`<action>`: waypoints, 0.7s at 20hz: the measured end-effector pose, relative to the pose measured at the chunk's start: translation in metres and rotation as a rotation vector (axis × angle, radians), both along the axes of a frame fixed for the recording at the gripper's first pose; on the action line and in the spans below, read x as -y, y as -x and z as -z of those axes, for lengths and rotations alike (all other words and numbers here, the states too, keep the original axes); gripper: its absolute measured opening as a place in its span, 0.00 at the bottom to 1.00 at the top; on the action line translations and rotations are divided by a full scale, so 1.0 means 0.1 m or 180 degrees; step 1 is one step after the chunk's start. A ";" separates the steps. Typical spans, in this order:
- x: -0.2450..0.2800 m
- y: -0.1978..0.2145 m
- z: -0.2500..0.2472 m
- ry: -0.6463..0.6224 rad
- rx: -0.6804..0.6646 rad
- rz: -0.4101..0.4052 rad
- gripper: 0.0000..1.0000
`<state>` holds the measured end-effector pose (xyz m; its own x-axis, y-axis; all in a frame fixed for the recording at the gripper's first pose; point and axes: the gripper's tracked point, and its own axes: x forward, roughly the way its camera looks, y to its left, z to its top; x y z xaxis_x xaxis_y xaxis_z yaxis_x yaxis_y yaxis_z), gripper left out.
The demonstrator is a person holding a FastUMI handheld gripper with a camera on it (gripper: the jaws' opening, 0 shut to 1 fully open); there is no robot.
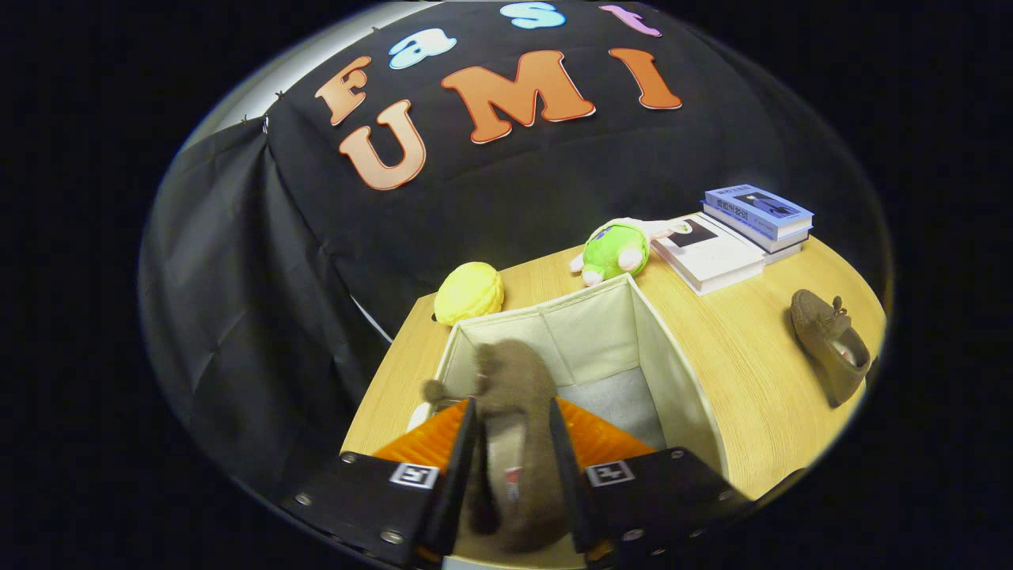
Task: Open the storage box then place both shoes into the box .Put the left shoe in first, then the right shoe, with the right side of both shoes facing outward in a uniform manner.
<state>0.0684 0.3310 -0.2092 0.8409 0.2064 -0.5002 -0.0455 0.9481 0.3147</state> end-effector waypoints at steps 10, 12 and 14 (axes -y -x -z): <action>0.64 0.13 -0.35 0.0374 0.0301 -0.0214 0.98; 0.97 0.14 -0.41 0.0414 0.0339 -0.0112 0.98; 1.27 0.15 -0.43 0.0430 0.0362 -0.0027 0.98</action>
<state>0.0536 0.2040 -0.1658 0.8922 0.1510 -0.4257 -0.0816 0.9809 0.1768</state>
